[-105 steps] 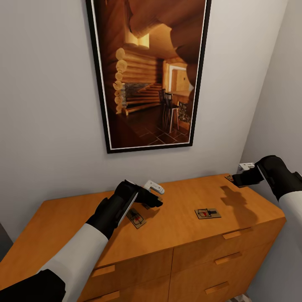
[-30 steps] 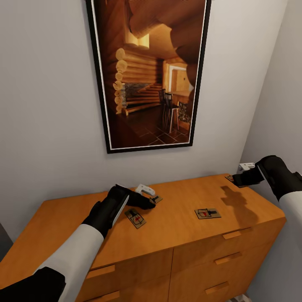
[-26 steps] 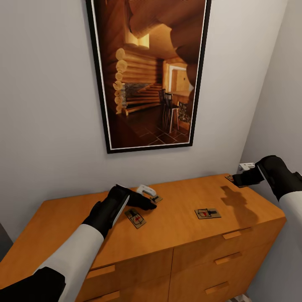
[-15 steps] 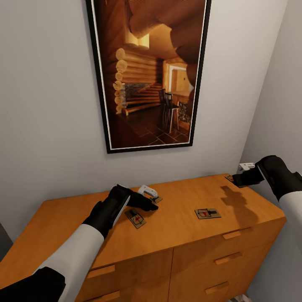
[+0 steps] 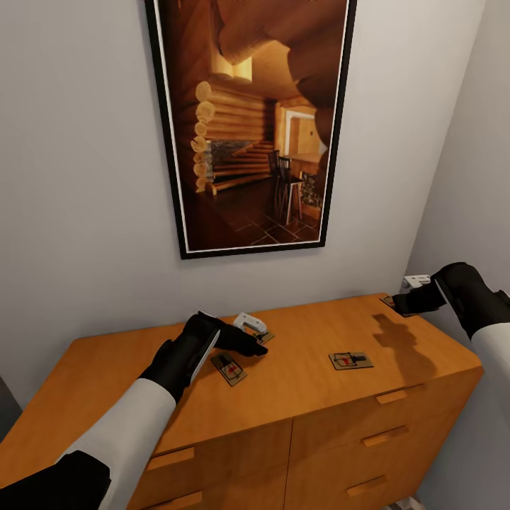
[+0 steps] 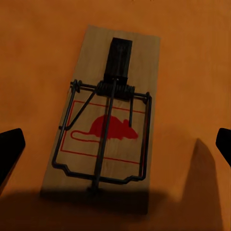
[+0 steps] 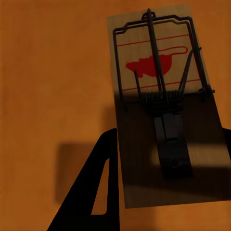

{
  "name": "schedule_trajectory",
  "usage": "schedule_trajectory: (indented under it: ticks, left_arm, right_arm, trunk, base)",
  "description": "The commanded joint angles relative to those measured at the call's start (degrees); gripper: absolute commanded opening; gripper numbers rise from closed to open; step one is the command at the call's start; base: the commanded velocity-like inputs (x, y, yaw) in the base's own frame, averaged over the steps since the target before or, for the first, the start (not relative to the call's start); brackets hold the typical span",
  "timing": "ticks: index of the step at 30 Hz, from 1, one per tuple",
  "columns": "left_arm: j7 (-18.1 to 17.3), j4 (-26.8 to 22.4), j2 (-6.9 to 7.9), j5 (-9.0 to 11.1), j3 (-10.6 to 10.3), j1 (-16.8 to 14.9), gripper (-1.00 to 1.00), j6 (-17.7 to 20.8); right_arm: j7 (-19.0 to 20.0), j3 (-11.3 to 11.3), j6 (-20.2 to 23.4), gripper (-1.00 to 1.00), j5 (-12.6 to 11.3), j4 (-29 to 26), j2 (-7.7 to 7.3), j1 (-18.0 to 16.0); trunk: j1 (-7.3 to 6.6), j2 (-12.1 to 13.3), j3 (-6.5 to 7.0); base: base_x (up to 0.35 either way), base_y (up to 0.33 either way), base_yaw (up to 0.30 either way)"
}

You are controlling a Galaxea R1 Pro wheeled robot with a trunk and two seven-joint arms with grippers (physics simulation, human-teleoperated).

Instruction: Take the four mousetraps from the cabinet in the bathroom and place them on the bathroom floor. Make sure all four end up on the same floor surface, and ensure that at least two of them are either under or directly next to the same bathroom sink.

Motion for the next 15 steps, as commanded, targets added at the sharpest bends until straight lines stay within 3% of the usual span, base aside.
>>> schedule_trajectory:
  ticks: [1, 15]
  left_arm:
    - [-0.46, 1.51, 0.00, -1.09, 0.01, -0.01, 1.00, 0.19]
    - [-0.20, 1.66, 0.05, -1.29, -0.05, -0.02, 1.00, 0.53]
  right_arm:
    - [0.56, 0.21, 0.10, -1.00, 0.51, -0.06, -0.06, -0.05]
    - [0.56, 0.21, 0.10, -1.00, 0.52, -0.06, -0.06, -0.05]
  trunk:
    - [0.00, -0.03, -0.08]
    - [0.00, -0.03, -0.08]
  base:
    - [0.000, 0.000, 0.000]
    - [0.000, 0.000, 0.000]
